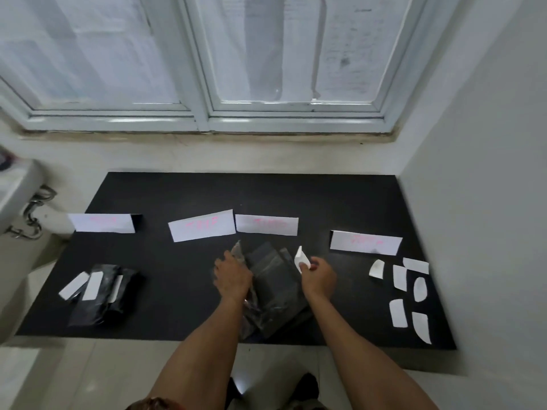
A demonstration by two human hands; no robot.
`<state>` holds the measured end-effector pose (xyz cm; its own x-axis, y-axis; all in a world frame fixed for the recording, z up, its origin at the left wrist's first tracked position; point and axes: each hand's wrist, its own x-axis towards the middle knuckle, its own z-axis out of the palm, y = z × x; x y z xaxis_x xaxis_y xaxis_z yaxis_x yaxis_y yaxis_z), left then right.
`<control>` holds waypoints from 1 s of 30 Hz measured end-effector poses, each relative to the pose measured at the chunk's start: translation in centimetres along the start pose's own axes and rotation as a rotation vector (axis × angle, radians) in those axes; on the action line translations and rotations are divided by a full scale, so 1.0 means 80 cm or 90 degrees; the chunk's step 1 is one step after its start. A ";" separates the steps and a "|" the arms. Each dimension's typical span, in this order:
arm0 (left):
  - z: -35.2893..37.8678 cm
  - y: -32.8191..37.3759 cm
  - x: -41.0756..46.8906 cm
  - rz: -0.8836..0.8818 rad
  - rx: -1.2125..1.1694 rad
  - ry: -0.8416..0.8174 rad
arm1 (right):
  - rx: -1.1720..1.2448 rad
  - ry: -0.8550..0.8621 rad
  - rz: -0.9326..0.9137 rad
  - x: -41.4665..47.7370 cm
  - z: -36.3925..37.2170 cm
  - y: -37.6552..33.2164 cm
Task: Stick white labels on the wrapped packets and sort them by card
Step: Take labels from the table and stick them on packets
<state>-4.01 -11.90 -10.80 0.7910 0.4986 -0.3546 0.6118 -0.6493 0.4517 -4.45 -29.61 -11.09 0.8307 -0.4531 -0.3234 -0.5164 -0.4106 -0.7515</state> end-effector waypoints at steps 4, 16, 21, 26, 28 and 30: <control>-0.022 -0.029 0.010 0.001 -0.102 -0.079 | -0.005 -0.019 -0.026 -0.041 0.043 -0.030; -0.026 -0.033 0.026 -0.007 -0.139 -0.211 | -0.042 0.016 -0.030 -0.087 0.074 -0.074; -0.051 -0.033 0.037 -0.050 -0.214 -0.208 | -0.013 -0.011 -0.067 -0.087 0.074 -0.092; -0.077 -0.021 0.056 -0.126 -0.538 -0.346 | 0.007 -0.003 -0.084 -0.091 0.087 -0.115; -0.090 -0.015 0.053 -0.150 -0.631 -0.399 | 0.004 -0.005 -0.088 -0.091 0.093 -0.123; -0.098 -0.014 0.052 -0.155 -0.673 -0.417 | -0.004 -0.005 -0.088 -0.092 0.098 -0.129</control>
<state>-1.33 -4.64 -6.38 0.6923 -0.0330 -0.7209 0.6851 0.3438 0.6422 -3.61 -15.84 -5.45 0.8959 -0.3855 -0.2209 -0.3975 -0.4734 -0.7860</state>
